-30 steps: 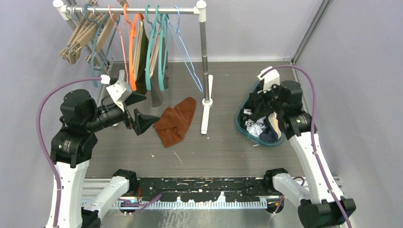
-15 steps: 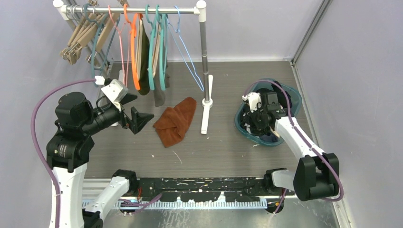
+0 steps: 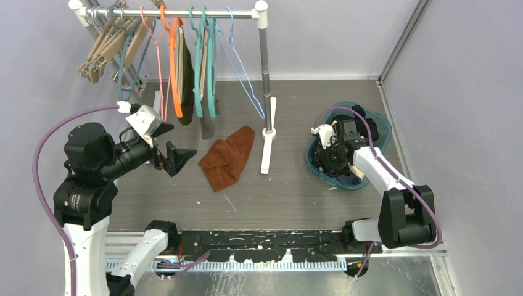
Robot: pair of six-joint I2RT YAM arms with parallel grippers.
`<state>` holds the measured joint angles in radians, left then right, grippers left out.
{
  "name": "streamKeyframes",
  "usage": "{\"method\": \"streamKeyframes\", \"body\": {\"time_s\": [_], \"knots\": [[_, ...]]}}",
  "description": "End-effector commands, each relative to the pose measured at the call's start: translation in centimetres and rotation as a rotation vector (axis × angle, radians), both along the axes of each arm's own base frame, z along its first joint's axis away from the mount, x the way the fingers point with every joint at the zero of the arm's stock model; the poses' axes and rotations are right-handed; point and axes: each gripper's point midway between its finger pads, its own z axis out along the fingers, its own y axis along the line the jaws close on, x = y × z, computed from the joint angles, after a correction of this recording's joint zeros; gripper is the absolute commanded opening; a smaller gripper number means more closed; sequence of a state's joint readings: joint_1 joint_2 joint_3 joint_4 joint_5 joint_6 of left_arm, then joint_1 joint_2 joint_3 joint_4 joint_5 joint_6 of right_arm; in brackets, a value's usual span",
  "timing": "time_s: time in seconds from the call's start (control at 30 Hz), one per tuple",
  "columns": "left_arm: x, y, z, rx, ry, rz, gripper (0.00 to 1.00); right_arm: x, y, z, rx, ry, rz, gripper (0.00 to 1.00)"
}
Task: Remove the underwear clipped to the hanger
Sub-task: Place the underwear in the bin.
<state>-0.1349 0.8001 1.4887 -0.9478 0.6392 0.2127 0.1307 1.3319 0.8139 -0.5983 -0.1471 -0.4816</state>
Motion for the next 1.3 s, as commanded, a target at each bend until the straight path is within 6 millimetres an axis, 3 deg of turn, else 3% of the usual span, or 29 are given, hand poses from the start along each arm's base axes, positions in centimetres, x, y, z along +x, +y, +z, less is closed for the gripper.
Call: {"method": "streamKeyframes", "body": {"time_s": [0.0,0.1,0.2,0.37,0.47,0.57,0.67,0.87,0.97,1.07,1.27], "knots": [[0.0,0.5,0.9,0.019,-0.05,0.019,0.98,0.6,1.1,3.8,0.069,-0.088,0.025,0.52],[0.2,0.6,0.7,0.024,-0.048,0.025,0.98,1.2,1.4,6.6,0.092,-0.171,0.018,0.72],[0.3,0.7,0.5,0.032,-0.045,0.031,0.98,1.7,1.5,9.4,0.105,-0.238,0.017,0.8],[0.5,0.9,0.0,0.04,-0.037,0.038,0.98,3.1,1.9,13.0,0.13,-0.329,0.017,0.8],[0.5,0.9,-0.2,0.041,-0.037,0.04,0.98,4.2,2.6,13.7,0.16,-0.354,0.028,0.73],[0.5,1.0,-0.2,0.044,-0.039,0.047,0.98,5.4,2.7,12.4,0.157,-0.322,0.026,0.62],[0.5,1.2,-0.1,0.044,-0.041,0.055,0.98,6.2,2.4,9.9,0.128,-0.262,0.019,0.53],[0.7,1.9,0.2,0.05,-0.049,0.106,0.98,5.4,0.9,3.0,0.025,-0.094,0.012,0.46],[0.7,2.1,0.1,0.055,-0.049,0.117,0.98,5.1,-0.4,0.7,-0.051,-0.041,-0.007,0.43],[1.1,2.4,0.0,0.058,-0.048,0.137,0.98,5.0,0.0,0.7,-0.033,-0.029,0.004,0.44],[2.7,4.5,0.6,0.06,-0.06,0.29,0.98,5.6,1.4,5.4,0.052,-0.16,0.028,0.72]]}}
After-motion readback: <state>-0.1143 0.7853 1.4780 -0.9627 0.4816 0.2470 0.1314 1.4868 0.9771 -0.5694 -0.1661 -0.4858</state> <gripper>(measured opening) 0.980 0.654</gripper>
